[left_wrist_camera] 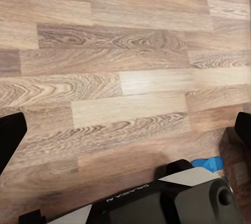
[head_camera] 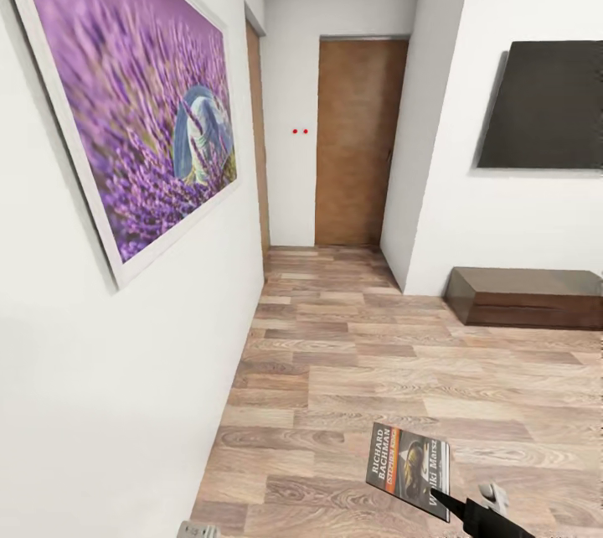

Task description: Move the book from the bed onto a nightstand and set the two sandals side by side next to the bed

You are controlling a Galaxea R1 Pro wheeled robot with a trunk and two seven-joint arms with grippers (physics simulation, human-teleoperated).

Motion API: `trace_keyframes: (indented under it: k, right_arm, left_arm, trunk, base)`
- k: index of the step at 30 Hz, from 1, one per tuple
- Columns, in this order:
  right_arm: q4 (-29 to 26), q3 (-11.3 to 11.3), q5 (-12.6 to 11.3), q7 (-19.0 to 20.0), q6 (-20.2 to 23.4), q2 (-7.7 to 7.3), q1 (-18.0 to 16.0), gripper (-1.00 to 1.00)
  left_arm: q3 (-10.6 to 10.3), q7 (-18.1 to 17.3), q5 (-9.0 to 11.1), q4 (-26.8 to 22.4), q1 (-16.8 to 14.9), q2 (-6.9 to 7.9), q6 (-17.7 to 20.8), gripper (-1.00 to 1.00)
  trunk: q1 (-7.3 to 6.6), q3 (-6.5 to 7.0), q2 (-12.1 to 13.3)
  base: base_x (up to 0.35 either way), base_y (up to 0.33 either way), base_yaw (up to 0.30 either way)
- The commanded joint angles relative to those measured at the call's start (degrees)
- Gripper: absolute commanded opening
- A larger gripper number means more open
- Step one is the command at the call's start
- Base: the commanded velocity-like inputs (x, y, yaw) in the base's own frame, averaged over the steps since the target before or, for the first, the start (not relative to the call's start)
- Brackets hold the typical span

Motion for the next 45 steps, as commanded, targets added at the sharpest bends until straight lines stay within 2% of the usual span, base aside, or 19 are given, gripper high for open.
trace_keyframes:
  k: [1, 7, 19, 31, 37, 45]
  right_arm:
    - [0.02, 0.31, -0.52, 0.16, 0.35, -0.02, -0.06, -1.0]
    - [0.02, 0.28, -0.52, 0.17, 0.35, -0.02, -0.08, -1.0]
    - [0.02, 0.31, -0.52, 0.16, 0.38, -0.02, -0.09, -1.0]
    - [0.02, 0.3, -0.52, 0.16, 0.39, -0.02, -0.08, -1.0]
    - [0.02, 0.33, -0.52, 0.19, 0.38, -0.02, -0.06, -1.0]
    - [0.02, 0.32, -0.52, 0.16, 0.38, -0.02, -0.04, -1.0]
  left_arm:
    - [0.45, -0.14, -0.58, 0.05, -0.05, 0.04, -0.3, 1.0]
    - [0.53, -0.19, -0.58, 0.05, -0.05, 0.07, -0.31, 1.0]
    - [0.48, -0.21, -0.58, 0.05, -0.05, 0.08, -0.31, 1.0]
    - [0.45, -0.21, -0.58, 0.05, -0.05, 0.08, -0.28, 1.0]
    - [0.45, -0.21, -0.58, 0.05, -0.05, 0.08, -0.3, 1.0]
    - [0.45, -0.21, -0.58, 0.05, -0.05, 0.07, -0.23, 1.0]
  trunk:
    - [0.04, -0.13, -0.13]
    - [0.04, -0.13, -0.13]
    - [0.04, -0.13, -0.13]
    - [0.04, -0.13, -0.13]
    - [0.04, -0.13, -0.13]
    - [0.04, -0.13, -0.13]
  base:
    - [0.0, 0.0, -0.081]
    - [0.129, 0.029, -0.023]
    - [0.309, 0.049, -0.009]
    - [0.094, 0.0, -0.227]
    - [0.066, 0.0, -0.037]
    - [0.304, 0.0, -0.002]
